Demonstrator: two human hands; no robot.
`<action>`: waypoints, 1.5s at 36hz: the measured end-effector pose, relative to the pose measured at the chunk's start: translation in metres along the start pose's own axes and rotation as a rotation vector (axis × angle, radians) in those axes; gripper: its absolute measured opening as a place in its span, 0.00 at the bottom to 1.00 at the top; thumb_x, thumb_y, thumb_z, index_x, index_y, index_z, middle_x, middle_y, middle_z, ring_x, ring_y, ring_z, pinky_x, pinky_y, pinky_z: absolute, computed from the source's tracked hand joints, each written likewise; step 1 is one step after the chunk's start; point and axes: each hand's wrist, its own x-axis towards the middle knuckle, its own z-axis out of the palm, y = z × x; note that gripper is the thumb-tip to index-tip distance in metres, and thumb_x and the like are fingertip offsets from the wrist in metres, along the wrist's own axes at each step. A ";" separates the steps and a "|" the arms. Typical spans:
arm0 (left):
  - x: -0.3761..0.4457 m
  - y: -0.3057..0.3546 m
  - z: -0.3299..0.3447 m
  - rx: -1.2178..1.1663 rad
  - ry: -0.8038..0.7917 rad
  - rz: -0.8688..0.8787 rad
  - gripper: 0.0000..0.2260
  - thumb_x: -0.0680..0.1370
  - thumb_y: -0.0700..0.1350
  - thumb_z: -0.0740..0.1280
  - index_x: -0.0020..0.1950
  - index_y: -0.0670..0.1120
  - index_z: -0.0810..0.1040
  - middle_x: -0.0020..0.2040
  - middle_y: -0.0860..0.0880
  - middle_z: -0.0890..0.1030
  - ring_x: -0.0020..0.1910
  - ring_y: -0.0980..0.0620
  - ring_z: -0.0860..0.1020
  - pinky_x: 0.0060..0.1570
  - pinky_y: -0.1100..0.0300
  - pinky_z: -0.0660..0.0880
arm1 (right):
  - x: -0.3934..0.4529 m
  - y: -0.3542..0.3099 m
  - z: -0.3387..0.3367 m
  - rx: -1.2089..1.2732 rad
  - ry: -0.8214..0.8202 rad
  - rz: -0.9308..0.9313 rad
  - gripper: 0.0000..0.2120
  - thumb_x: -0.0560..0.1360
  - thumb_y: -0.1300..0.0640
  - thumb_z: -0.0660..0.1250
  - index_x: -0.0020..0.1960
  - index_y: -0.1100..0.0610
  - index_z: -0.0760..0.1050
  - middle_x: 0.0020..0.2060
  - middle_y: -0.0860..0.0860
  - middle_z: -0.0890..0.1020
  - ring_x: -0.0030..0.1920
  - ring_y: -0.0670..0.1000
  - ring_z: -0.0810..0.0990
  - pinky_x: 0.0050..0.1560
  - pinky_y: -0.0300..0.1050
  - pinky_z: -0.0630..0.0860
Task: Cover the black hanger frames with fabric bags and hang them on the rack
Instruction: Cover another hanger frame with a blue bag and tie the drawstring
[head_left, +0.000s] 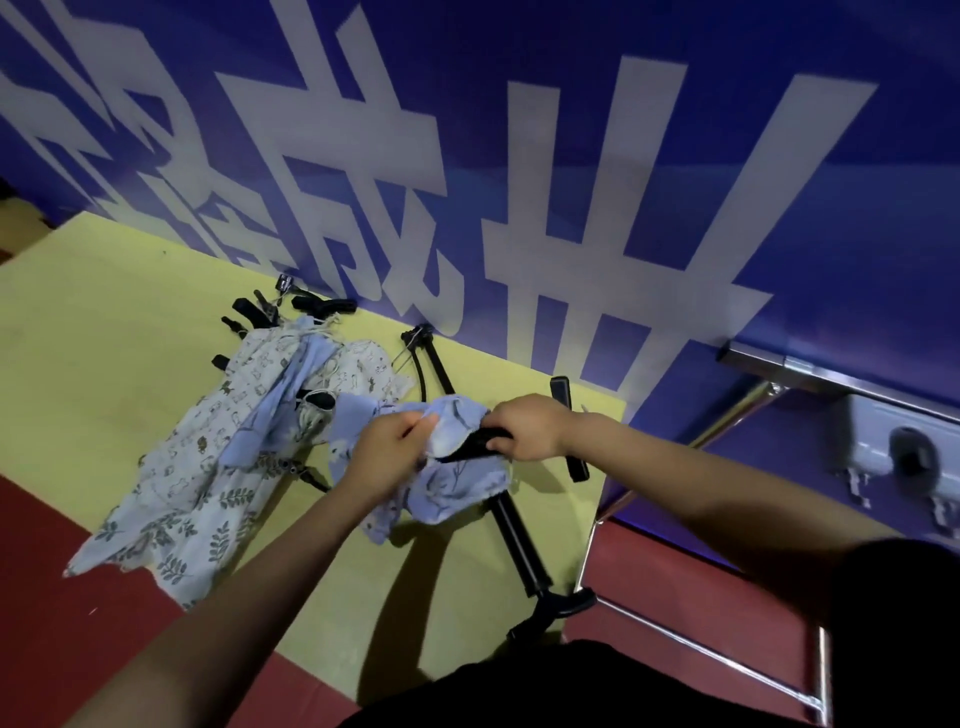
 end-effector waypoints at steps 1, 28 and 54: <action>0.004 -0.003 -0.010 0.028 0.039 0.023 0.21 0.81 0.53 0.61 0.31 0.48 0.62 0.27 0.49 0.62 0.27 0.52 0.63 0.31 0.56 0.59 | 0.001 -0.001 -0.009 -0.032 0.021 -0.036 0.12 0.80 0.51 0.60 0.61 0.54 0.74 0.49 0.56 0.81 0.48 0.59 0.78 0.39 0.46 0.66; -0.008 -0.033 -0.027 -0.526 0.173 -0.474 0.22 0.85 0.51 0.51 0.34 0.43 0.70 0.16 0.50 0.65 0.17 0.54 0.66 0.29 0.55 0.61 | 0.001 -0.034 0.001 0.680 0.780 0.377 0.23 0.74 0.45 0.70 0.63 0.56 0.72 0.59 0.50 0.74 0.62 0.50 0.70 0.63 0.52 0.71; -0.040 -0.022 -0.016 -0.420 -0.497 -0.289 0.15 0.80 0.37 0.63 0.64 0.51 0.74 0.57 0.48 0.82 0.53 0.52 0.80 0.50 0.62 0.76 | 0.030 -0.072 -0.045 0.993 0.440 0.345 0.24 0.64 0.29 0.65 0.45 0.48 0.78 0.45 0.49 0.84 0.49 0.52 0.83 0.54 0.53 0.79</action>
